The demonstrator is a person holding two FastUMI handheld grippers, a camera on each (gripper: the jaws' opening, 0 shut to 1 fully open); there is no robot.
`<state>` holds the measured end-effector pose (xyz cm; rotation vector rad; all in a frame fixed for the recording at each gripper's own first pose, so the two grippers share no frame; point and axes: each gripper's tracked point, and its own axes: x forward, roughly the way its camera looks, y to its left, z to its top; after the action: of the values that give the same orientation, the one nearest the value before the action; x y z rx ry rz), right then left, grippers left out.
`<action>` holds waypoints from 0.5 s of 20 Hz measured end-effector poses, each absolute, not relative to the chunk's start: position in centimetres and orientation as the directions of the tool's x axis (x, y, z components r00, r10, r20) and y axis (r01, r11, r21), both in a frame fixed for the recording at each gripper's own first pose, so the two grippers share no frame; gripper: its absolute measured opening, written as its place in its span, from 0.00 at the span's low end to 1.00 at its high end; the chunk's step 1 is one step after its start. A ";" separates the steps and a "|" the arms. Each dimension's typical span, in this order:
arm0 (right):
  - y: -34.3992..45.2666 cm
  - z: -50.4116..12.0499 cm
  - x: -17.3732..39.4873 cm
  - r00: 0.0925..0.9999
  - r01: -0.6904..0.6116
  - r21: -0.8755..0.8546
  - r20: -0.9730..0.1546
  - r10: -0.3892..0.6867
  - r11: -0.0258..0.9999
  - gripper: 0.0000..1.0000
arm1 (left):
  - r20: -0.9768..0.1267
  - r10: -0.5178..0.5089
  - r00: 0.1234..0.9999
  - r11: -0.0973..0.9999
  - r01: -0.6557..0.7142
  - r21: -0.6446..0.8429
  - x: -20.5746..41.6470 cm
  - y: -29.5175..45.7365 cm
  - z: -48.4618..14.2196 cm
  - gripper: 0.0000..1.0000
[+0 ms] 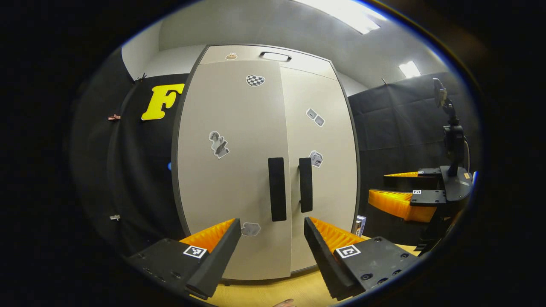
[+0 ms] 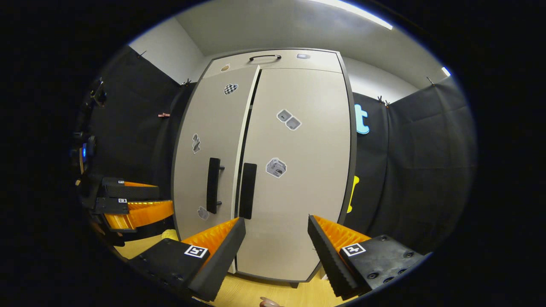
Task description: Grasp the bottle in the cabinet with the left hand and place it on the coaster, then close the right door with the right hand and the left door with the left hand.
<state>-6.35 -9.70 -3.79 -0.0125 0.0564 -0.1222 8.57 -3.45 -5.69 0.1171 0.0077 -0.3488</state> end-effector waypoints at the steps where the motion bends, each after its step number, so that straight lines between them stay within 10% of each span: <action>1: -9.7 -3.9 -6.4 0.991 0.122 -0.015 -0.057 -0.123 0.992 0.97 | -0.028 -0.339 0.941 0.934 0.340 0.112 8.7 -3.4 -5.8 0.94; 10: -9.8 -3.8 -6.5 0.990 0.127 -0.008 -0.054 -0.127 0.992 0.98 | -0.019 -0.339 0.940 0.932 0.339 0.125 8.6 -3.6 -5.7 0.94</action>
<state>-6.51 -9.85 -3.80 -0.0045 0.0549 -0.1273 8.62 -3.60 -5.72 0.1273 -0.0026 -0.3471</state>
